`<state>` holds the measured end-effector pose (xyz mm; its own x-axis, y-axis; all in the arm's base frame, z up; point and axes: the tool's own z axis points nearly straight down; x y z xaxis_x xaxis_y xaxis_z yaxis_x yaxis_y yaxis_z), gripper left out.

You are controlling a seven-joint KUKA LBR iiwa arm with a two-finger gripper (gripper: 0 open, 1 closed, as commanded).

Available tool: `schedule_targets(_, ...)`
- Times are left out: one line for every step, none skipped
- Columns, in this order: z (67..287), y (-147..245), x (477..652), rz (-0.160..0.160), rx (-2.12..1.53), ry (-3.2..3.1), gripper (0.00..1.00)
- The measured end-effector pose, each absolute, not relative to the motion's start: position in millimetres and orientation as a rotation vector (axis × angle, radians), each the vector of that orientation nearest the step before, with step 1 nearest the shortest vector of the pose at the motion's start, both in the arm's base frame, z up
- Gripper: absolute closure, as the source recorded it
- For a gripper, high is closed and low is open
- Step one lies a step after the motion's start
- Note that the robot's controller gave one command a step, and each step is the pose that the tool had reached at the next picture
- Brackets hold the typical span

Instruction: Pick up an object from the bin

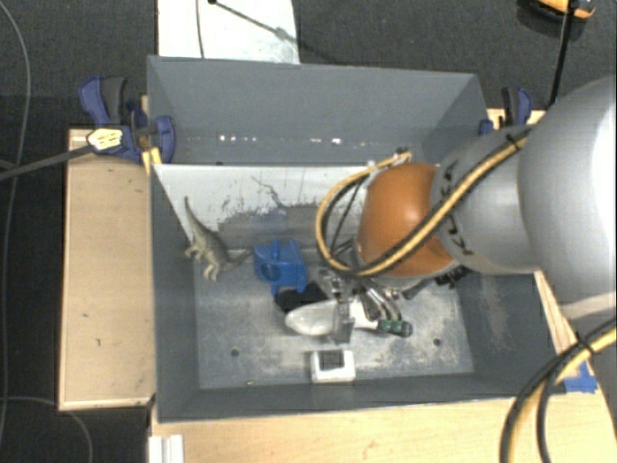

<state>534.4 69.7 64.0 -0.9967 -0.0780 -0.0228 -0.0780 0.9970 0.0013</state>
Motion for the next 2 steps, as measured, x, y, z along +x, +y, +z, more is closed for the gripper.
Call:
schedule_targets(66.9, 70.7, 533.1, 0.003, -0.166, 3.118, 1.00)
schedule_targets(69.6, 70.7, 533.5, 0.003, -0.197, 3.115, 1.00)
